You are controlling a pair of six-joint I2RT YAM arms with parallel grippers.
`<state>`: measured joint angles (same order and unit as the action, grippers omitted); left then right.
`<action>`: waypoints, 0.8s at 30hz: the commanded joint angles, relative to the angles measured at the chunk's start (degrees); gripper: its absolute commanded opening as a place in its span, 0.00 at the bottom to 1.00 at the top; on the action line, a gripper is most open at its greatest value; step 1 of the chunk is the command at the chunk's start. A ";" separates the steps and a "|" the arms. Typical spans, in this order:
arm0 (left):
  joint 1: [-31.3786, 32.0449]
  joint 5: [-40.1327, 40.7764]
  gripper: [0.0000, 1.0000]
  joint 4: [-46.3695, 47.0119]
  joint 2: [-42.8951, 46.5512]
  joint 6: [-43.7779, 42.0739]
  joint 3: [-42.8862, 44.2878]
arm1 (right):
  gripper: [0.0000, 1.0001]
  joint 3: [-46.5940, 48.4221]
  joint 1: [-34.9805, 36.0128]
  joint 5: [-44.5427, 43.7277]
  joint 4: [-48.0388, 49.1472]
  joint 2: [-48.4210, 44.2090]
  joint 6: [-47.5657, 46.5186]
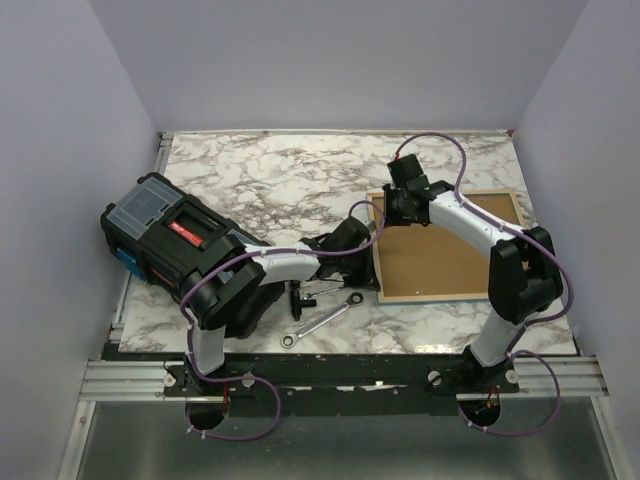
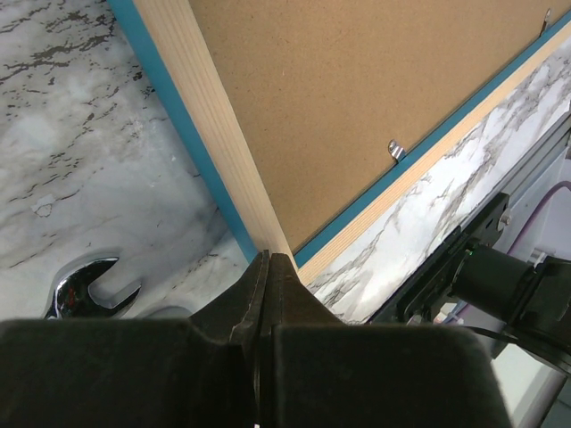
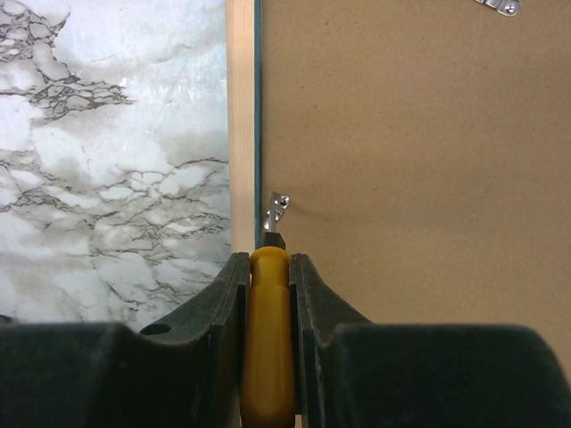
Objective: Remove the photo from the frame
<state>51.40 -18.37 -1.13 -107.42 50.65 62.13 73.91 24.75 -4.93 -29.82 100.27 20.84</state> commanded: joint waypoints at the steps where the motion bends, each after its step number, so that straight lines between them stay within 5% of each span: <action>1: 0.06 2.01 0.00 -2.13 -1.81 -0.35 0.80 | 0.01 -3.04 -0.15 2.11 -2.84 -0.80 -1.87; 24: -0.16 1.29 0.00 -2.75 -2.51 -1.20 1.59 | 0.01 -1.69 -0.14 3.32 -2.75 -0.77 -3.08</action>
<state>51.20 -18.41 -2.63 -107.90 50.59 63.24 72.90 24.67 -1.85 -30.02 98.91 18.13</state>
